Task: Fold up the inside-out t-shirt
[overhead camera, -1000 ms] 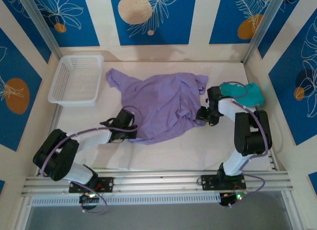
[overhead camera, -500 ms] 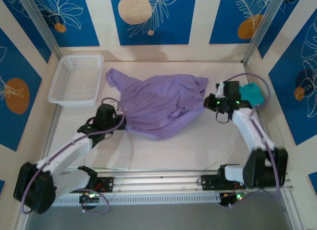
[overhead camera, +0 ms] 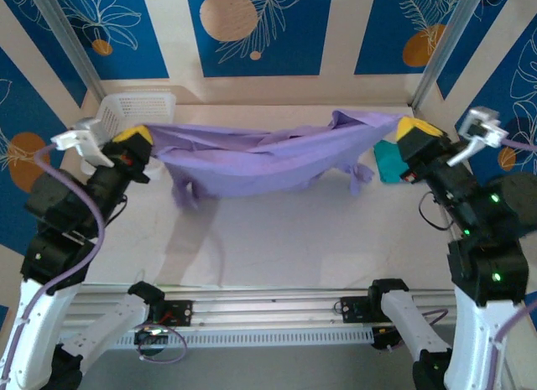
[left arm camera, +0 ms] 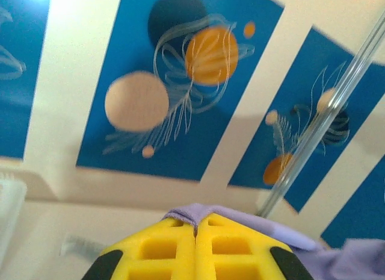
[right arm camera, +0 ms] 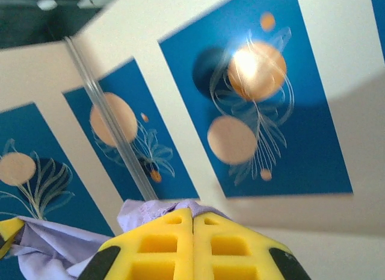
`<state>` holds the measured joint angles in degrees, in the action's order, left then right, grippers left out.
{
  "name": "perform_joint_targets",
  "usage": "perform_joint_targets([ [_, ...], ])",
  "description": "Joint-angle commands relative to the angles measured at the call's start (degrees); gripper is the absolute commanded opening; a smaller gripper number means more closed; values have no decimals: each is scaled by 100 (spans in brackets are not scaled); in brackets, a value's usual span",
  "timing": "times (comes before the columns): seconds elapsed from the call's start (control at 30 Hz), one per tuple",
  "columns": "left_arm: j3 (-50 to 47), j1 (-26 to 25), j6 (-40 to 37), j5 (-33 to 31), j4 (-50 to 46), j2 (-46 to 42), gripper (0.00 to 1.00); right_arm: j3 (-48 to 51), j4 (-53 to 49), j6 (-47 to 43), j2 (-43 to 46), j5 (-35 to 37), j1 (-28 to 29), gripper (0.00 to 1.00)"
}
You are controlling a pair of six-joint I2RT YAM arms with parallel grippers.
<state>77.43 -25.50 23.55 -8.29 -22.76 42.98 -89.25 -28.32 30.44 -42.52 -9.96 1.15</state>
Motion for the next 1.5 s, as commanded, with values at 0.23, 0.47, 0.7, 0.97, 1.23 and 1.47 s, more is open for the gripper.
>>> perform_joint_targets([
  [0.23,847,864,-342,-293,245,2469,0,537,1154,-310,-1382,797,-14,0],
  [0.47,3502,1509,-310,266,298,4368,0,-845,2314,-269,-3072,540,-46,0],
  [0.7,6059,1571,-158,887,-240,5003,0,-2187,2526,-231,-3437,613,9,0],
  [0.97,3638,1557,105,1566,297,3468,0,-1731,1701,-194,-3087,197,61,0],
  [1.23,-2669,1213,973,1949,1474,719,0,2607,1299,307,-1567,38,87,0],
  [1.47,-4997,112,1216,1861,1657,770,4,4726,1306,160,-1500,63,52,0],
])
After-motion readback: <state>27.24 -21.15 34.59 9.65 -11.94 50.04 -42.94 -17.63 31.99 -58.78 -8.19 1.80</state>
